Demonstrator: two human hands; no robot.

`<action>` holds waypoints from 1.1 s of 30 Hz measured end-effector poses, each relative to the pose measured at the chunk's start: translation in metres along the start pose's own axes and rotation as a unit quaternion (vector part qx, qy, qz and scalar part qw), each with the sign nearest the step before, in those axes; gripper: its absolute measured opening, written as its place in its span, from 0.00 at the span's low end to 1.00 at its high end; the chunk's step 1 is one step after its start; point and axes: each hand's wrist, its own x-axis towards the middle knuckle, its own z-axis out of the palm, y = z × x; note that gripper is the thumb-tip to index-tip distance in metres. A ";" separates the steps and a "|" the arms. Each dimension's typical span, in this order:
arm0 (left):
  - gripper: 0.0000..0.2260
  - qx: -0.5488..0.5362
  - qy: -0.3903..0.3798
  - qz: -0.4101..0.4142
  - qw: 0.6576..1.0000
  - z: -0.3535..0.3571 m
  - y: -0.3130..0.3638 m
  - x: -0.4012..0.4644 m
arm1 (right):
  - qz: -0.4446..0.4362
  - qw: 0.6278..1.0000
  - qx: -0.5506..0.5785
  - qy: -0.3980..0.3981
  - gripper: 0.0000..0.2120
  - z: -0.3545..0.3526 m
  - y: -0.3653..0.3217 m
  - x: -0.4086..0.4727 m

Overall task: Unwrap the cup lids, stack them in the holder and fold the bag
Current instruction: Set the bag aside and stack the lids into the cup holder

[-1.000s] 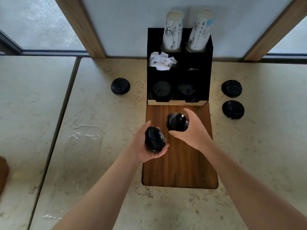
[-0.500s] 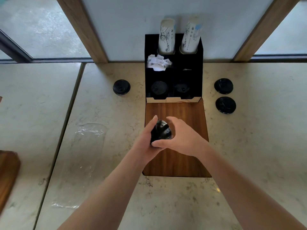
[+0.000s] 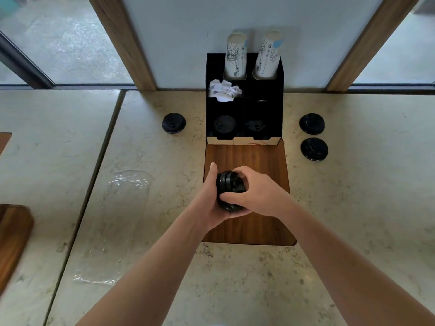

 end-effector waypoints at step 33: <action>0.42 -0.046 -0.163 -0.232 0.958 -0.005 0.010 -0.019 | -0.150 0.953 -0.147 -0.219 0.51 -0.040 -0.013 0.008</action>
